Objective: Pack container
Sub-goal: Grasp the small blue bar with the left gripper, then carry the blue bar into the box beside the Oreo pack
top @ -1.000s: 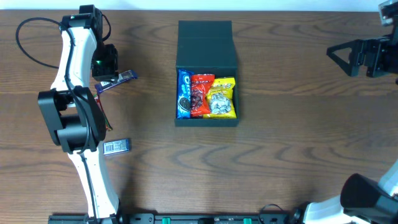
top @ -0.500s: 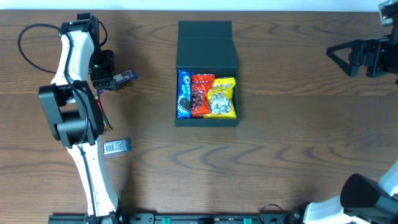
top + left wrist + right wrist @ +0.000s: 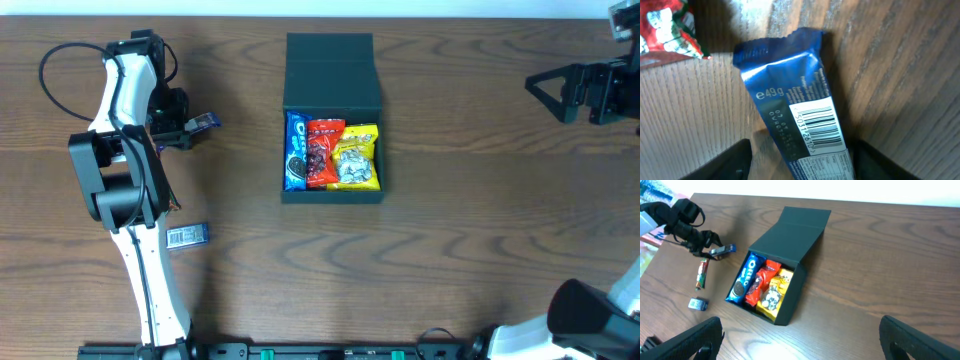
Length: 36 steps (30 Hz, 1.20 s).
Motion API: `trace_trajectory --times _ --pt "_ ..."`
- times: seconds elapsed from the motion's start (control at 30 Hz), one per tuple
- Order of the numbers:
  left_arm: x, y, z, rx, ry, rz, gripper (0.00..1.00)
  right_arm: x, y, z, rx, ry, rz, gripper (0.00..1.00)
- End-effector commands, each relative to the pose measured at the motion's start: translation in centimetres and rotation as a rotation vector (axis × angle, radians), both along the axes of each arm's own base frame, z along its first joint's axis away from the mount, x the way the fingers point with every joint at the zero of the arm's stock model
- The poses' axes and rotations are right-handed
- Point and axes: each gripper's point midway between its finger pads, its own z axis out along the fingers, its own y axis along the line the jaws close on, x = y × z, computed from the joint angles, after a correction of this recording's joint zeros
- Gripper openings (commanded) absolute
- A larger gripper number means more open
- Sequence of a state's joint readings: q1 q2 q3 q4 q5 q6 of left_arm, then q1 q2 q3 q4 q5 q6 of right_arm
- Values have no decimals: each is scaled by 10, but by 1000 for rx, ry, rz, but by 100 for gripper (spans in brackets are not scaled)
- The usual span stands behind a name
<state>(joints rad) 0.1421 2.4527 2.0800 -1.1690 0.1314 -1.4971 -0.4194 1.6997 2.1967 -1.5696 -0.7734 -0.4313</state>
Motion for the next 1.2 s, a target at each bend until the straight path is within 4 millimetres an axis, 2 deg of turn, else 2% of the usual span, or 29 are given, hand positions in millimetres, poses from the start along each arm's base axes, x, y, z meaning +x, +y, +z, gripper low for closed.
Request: trace_trajectory --times 0.0,0.13,0.33,0.47,0.6,0.77,0.87,0.93,0.97,1.03,1.17 --pt "1 3 -8 6 14 -7 55 1 5 0 10 -5 21 99" --pt "0 3 -8 4 17 -19 45 1 5 1 8 -10 21 99" --pt "-3 3 -8 3 23 -56 35 2 4 1 7 -12 21 99" --pt "-7 3 -7 3 40 -81 20 2 4 1 7 -13 21 99" --pt "-8 -6 -6 -10 39 -173 6 3 4 2 3 -21 21 99" --pt "-4 -21 3 -6 23 -320 6 5 3 3 -2 -32 21 99" --pt "7 -27 23 50 -4 -437 6 5 3 3 -2 -33 21 99" --pt "19 -33 44 111 -41 -550 6 5 3 3 -2 -33 21 99" --pt "31 -42 63 168 -81 -655 6 5 3 3 -2 -33 21 99" --pt "42 -53 82 222 -124 -763 6 5 3 3 -2 -33 21 99" --pt "65 -104 126 299 -266 -1098 6 5 3 3 -2 -32 21 99"
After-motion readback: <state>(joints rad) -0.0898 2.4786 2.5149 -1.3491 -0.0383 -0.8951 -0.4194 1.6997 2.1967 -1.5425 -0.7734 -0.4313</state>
